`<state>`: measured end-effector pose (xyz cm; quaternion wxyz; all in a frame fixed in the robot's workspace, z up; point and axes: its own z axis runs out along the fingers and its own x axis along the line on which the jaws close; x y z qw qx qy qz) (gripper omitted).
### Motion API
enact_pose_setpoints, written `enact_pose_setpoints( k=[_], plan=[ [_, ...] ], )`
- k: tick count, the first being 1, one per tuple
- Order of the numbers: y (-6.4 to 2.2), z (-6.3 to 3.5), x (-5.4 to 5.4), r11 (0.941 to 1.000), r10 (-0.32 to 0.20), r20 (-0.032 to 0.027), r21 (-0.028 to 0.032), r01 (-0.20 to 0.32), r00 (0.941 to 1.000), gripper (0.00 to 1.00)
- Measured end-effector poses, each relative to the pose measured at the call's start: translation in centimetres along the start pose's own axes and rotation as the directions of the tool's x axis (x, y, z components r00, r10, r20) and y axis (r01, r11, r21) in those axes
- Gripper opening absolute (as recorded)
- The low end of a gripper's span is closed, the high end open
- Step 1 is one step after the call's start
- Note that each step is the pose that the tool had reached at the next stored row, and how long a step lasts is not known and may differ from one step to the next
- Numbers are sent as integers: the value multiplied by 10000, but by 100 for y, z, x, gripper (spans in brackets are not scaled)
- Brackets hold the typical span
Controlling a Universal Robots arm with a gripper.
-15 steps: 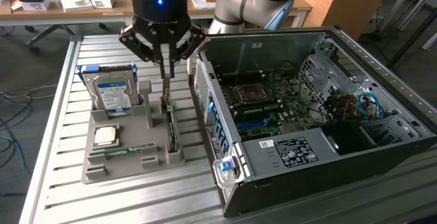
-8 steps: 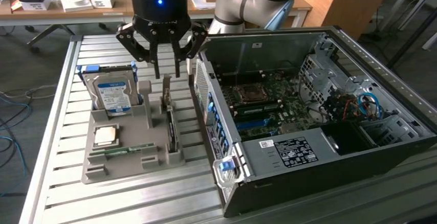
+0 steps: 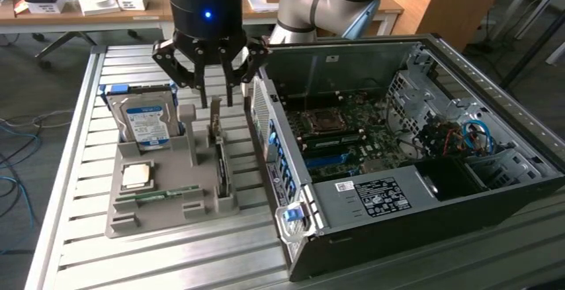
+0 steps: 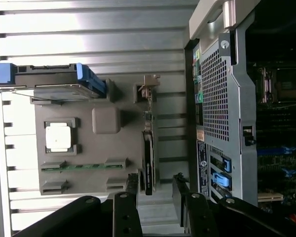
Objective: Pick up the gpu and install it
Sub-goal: 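Pick up the gpu and move the gpu toward the slot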
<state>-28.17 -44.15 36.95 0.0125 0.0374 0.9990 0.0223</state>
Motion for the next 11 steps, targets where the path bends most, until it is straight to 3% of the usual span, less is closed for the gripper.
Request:
enact_pose_setpoints(
  k=[11],
  plan=[
    [-7, 153, 4, 10000, 0, 0, 0, 0, 10000, 42]
  ],
)
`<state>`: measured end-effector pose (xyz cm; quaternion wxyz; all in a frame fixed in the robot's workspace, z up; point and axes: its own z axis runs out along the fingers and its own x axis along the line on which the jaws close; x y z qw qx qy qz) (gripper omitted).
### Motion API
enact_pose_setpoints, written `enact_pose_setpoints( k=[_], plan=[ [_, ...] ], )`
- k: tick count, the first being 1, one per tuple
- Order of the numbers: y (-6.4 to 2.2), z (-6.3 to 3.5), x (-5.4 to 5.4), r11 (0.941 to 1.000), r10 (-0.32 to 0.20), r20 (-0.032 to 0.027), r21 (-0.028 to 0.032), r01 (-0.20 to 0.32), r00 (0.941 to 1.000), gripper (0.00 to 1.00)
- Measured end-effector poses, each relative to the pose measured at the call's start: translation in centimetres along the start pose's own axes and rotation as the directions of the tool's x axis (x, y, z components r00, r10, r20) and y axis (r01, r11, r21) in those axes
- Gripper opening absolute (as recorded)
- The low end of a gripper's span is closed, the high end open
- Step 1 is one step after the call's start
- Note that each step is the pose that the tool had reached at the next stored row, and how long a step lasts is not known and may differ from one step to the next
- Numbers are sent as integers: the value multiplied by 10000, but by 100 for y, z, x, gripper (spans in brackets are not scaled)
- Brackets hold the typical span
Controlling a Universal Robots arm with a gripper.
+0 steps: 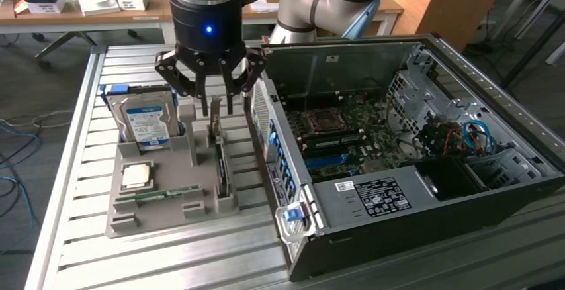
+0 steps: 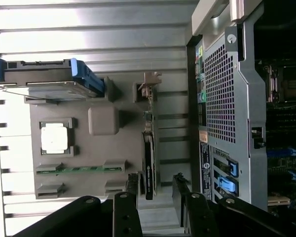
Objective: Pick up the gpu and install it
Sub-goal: 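Pick up the gpu and move the gpu toward the slot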
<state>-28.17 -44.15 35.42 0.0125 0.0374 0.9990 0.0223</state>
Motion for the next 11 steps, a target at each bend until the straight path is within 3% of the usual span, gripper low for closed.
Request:
enact_pose_setpoints(
  k=[11],
  plan=[
    [-8, 165, 4, 10000, 0, -1, 1, 0, 10000, 42]
  ],
)
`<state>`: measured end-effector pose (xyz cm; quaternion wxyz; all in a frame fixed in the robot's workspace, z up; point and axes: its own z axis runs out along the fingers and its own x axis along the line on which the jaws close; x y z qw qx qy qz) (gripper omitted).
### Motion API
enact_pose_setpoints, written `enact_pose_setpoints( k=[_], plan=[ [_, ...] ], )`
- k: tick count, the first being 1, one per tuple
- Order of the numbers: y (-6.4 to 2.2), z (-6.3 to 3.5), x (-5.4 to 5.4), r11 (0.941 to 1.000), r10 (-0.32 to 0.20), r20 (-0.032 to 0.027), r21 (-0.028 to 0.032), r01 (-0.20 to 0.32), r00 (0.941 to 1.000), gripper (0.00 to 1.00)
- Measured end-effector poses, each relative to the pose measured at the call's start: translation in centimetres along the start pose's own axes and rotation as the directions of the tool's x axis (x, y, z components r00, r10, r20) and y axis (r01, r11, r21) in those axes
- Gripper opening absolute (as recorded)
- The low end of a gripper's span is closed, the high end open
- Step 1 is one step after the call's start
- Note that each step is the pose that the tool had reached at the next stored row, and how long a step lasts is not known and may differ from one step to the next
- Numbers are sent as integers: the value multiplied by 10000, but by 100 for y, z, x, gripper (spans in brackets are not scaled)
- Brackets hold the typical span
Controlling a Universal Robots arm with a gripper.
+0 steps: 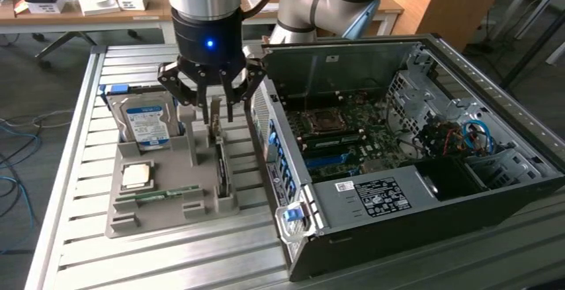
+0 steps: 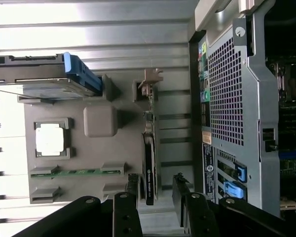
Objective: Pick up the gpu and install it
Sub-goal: 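Pick up the gpu and move the gpu toward the slot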
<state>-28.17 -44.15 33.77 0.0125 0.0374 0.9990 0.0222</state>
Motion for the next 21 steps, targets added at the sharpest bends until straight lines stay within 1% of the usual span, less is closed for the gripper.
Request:
enact_pose_setpoints(
  k=[8, 21],
  plan=[
    [-7, 147, 6, 10000, 0, 0, 0, 0, 10000, 42],
    [-16, 358, 11, 10000, 0, 0, 0, 0, 10000, 42]
  ],
)
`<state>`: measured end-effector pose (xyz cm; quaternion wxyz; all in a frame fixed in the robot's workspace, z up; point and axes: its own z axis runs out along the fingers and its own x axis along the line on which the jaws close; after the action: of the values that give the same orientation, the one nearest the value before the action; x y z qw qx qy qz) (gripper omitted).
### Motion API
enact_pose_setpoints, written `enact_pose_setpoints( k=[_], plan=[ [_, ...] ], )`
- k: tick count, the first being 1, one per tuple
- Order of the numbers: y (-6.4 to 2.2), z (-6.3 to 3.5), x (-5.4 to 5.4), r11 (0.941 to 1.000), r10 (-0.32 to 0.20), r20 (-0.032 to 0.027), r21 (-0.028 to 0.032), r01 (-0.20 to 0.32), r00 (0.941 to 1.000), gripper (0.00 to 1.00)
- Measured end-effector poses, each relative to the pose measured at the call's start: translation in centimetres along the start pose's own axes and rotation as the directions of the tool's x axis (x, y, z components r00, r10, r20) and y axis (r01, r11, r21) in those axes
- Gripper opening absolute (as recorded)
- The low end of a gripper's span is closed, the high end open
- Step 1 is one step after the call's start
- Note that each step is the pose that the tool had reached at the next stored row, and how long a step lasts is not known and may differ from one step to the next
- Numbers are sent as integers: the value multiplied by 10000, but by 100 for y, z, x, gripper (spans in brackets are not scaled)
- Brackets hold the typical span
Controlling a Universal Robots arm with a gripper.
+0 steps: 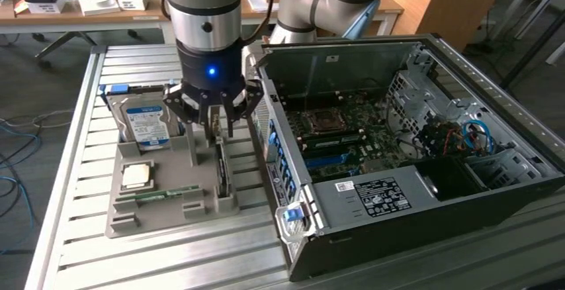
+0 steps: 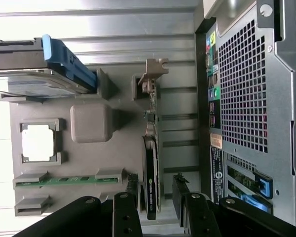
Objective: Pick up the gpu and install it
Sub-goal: 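Pick up the gpu and move the gpu toward the slot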
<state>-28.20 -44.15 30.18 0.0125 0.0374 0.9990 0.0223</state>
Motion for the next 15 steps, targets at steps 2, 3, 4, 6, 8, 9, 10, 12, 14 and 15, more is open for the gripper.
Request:
enact_pose_setpoints(
  k=[2, 3, 4, 6, 8, 9, 10, 12, 14, 15],
  plan=[
    [-1, 31, 1, 10000, 0, 0, 0, 0, 10000, 42],
    [-2, 46, 1, 10000, 0, 0, 0, 0, 10000, 42],
    [-2, 60, 1, 10000, 0, 0, 0, 0, 10000, 42],
    [-3, 75, 2, 10000, 0, -1, 1, 0, 10000, 42],
    [-3, 75, 2, 10000, 0, -2, 2, 0, 10000, 42],
    [-3, 77, 2, 10000, 0, -1, 1, 0, 10000, 42],
    [-4, 90, 2, 10000, 0, 1, -1, 0, 10000, 42],
    [-5, 123, 3, 10000, 0, 1, 0, 0, 10000, 42],
    [-7, 160, 4, 10000, 1, 0, 0, -1, 10000, 42],
    [-8, 176, 4, 10000, 0, 0, 0, 0, 10000, 42]
  ],
)
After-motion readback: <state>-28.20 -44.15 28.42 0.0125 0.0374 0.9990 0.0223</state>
